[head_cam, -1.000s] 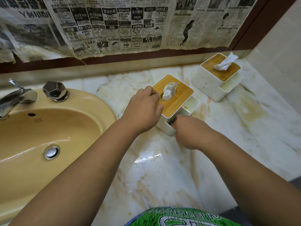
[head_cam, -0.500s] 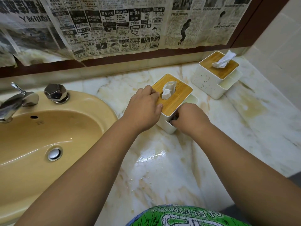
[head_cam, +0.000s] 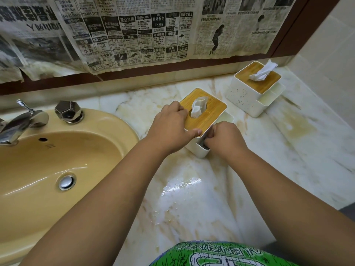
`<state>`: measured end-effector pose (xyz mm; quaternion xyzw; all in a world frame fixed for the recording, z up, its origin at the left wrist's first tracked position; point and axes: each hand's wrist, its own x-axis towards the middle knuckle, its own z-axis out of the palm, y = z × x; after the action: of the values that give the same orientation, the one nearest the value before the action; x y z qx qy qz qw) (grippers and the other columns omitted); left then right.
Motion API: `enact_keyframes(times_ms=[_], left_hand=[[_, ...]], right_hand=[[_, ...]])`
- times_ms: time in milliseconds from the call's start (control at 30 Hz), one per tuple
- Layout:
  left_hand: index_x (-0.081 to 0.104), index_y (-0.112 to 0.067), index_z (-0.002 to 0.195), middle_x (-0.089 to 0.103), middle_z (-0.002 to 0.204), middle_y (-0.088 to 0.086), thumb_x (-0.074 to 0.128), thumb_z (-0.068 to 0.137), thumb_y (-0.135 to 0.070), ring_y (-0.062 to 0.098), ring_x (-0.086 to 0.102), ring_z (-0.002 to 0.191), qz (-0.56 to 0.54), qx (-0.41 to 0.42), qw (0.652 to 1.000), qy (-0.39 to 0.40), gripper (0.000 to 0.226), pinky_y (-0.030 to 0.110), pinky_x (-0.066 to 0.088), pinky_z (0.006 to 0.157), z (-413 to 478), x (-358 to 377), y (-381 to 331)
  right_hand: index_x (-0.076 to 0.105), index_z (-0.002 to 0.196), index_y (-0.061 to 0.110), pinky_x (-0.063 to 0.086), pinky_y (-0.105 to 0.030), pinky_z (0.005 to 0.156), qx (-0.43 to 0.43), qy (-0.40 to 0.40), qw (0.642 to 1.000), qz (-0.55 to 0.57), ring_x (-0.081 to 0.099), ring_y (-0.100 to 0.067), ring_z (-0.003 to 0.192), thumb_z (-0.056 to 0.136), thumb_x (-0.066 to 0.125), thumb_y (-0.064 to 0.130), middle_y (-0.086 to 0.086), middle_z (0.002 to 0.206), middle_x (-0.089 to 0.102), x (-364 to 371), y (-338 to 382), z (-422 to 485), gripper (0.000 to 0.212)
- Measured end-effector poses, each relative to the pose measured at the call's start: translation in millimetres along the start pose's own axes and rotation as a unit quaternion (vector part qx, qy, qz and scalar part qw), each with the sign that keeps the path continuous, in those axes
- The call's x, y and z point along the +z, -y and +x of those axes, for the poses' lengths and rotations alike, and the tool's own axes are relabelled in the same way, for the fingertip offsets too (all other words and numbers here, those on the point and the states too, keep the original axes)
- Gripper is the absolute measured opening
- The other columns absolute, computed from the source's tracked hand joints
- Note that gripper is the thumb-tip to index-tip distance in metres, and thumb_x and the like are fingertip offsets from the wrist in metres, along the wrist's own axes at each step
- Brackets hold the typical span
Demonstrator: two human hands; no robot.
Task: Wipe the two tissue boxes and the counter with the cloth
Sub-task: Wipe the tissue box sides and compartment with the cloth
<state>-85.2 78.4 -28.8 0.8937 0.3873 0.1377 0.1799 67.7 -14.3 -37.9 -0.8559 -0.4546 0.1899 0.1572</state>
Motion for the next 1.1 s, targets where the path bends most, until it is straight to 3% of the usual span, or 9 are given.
enact_keyframes(times_ms=[67, 200, 367, 633, 733, 900, 1100], left_hand=[[0.064, -0.021, 0.116, 0.047, 0.119, -0.005, 0.065, 0.082, -0.064, 0.02, 0.044, 0.11, -0.002, -0.003, 1.0, 0.006, 0.054, 0.037, 0.042, 0.095, 0.6, -1.5, -1.1], [0.063, -0.022, 0.119, 0.047, 0.121, -0.005, 0.065, 0.082, -0.065, 0.019, 0.042, 0.113, 0.004, -0.01, 1.0, 0.019, 0.057, 0.036, 0.041, 0.097, 1.9, -3.5, -2.3], [0.062, -0.022, 0.123, 0.046, 0.124, -0.004, 0.065, 0.082, -0.066, 0.018, 0.042, 0.114, 0.011, -0.021, 0.999, 0.033, 0.06, 0.033, 0.04, 0.097, 2.3, -4.8, -4.5], [0.061, -0.022, 0.124, 0.046, 0.124, -0.004, 0.067, 0.083, -0.062, 0.02, 0.042, 0.118, 0.013, -0.041, 0.998, 0.054, 0.058, 0.032, 0.04, 0.096, 0.7, -9.9, -11.8], [0.06, -0.021, 0.129, 0.046, 0.126, -0.003, 0.068, 0.084, -0.06, 0.02, 0.041, 0.121, 0.005, -0.05, 0.997, 0.06, 0.061, 0.031, 0.039, 0.099, -0.3, -10.9, -13.6], [0.053, -0.017, 0.139, 0.042, 0.139, -0.002, 0.064, 0.09, -0.054, 0.021, 0.038, 0.129, 0.002, -0.06, 0.997, 0.055, 0.063, 0.031, 0.035, 0.105, -8.5, -10.1, -20.9], [0.043, -0.017, 0.15, 0.036, 0.149, -0.006, 0.062, 0.092, -0.052, 0.017, 0.033, 0.137, -0.01, -0.084, 0.995, 0.05, 0.069, 0.026, 0.027, 0.109, -12.5, -6.7, -26.4]], right_hand=[[0.057, 0.056, 0.008, 0.039, -0.029, 0.053, -0.001, -0.003, 0.999, 0.052, 0.053, -0.022, 0.057, 0.07, 0.068, 0.012, -0.011, 0.059, 0.06, -4.0, -1.9, -1.0, 0.019], [0.068, 0.064, 0.012, 0.04, -0.022, 0.053, 0.016, -0.042, 0.988, 0.146, 0.058, -0.011, 0.057, 0.072, 0.074, 0.013, 0.003, 0.063, 0.065, -18.5, -4.3, -7.1, 0.011], [0.072, 0.068, 0.014, 0.048, -0.025, 0.058, 0.003, -0.079, 0.97, 0.231, 0.059, -0.012, 0.058, 0.073, 0.075, 0.01, 0.004, 0.063, 0.068, -48.1, -6.0, -17.8, 0.007], [0.07, 0.067, 0.014, 0.038, -0.022, 0.051, -0.015, -0.1, 0.943, 0.318, 0.047, -0.002, 0.041, 0.074, 0.075, 0.008, 0.008, 0.053, 0.063, -82.8, -21.5, -43.0, 0.01], [0.069, 0.065, 0.016, 0.039, -0.023, 0.052, -0.013, -0.094, 0.947, 0.308, 0.05, -0.004, 0.044, 0.073, 0.075, 0.008, 0.008, 0.054, 0.064, -80.3, -34.3, -56.2, 0.013], [0.069, 0.064, 0.017, 0.049, -0.026, 0.058, -0.004, -0.052, 0.976, 0.212, 0.067, -0.012, 0.069, 0.07, 0.077, 0.013, 0.006, 0.068, 0.07, -52.5, -60.2, -63.6, 0.011], [0.062, 0.063, 0.022, 0.056, -0.036, 0.067, -0.045, 0.039, 0.992, 0.114, 0.063, -0.007, 0.068, 0.076, 0.073, 0.024, 0.007, 0.069, 0.067, -18.8, -78.7, -60.4, 0.017]])
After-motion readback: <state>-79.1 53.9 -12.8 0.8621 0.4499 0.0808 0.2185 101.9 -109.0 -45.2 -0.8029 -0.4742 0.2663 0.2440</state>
